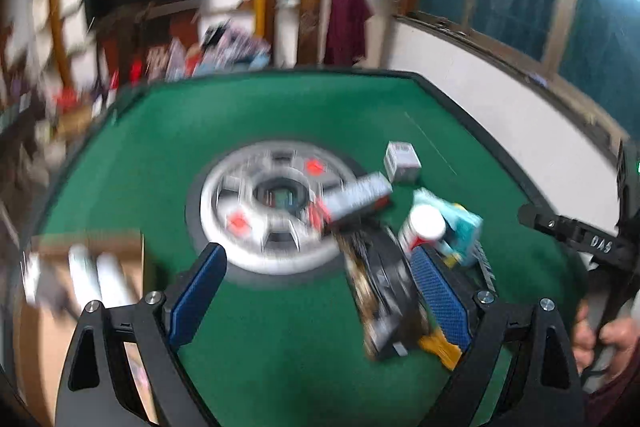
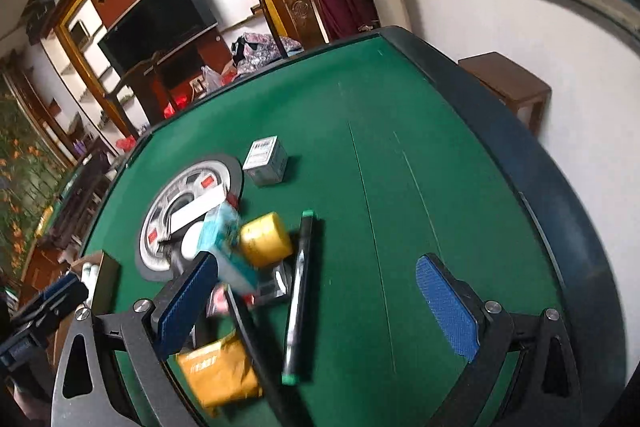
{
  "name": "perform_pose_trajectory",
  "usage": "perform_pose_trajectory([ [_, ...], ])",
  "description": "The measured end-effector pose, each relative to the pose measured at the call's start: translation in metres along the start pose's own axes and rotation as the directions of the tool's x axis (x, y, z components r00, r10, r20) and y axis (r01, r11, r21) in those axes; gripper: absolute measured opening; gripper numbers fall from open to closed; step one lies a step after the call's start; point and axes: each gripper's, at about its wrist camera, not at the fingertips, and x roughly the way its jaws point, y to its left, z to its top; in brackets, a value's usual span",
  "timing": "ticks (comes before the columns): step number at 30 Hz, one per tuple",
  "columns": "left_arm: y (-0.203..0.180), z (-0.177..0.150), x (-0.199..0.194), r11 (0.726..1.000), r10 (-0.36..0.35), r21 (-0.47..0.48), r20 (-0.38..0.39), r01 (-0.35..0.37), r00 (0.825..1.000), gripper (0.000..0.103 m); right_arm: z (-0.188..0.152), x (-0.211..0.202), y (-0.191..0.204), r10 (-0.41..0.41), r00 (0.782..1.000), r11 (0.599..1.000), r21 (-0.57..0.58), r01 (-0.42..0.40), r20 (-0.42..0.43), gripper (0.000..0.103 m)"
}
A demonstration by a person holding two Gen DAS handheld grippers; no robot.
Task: Organize objects
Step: 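Withdraw both open grippers from the tray back toward the pile, then grasp the white red-striped box with left while right grasps the small white barcode box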
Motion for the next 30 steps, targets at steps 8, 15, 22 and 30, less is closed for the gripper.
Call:
perform_pose_trajectory([
  [8,-0.018,0.041,0.067,0.941,0.023,0.338,-0.038,-0.009,0.999,0.081,0.01,0.032,-0.016,0.063,0.998,0.996,0.059,-0.063,0.003,0.102],
  [15,-0.035,0.046,0.121,0.908,-0.069,0.4,-0.141,0.121,0.988,0.081,0.006,0.04,-0.021,0.085,0.996,0.993,0.084,-0.084,-0.013,0.102],
  [22,-0.046,0.025,0.158,0.874,-0.09,0.438,-0.281,0.211,0.955,0.035,0.0,0.048,-0.021,0.088,0.995,0.993,0.08,-0.085,-0.041,0.102],
  [30,-0.024,0.03,0.151,0.938,-0.206,0.21,-0.308,0.277,0.929,0.026,-0.006,0.054,-0.026,0.005,0.999,0.999,0.032,-0.004,-0.039,0.102],
])
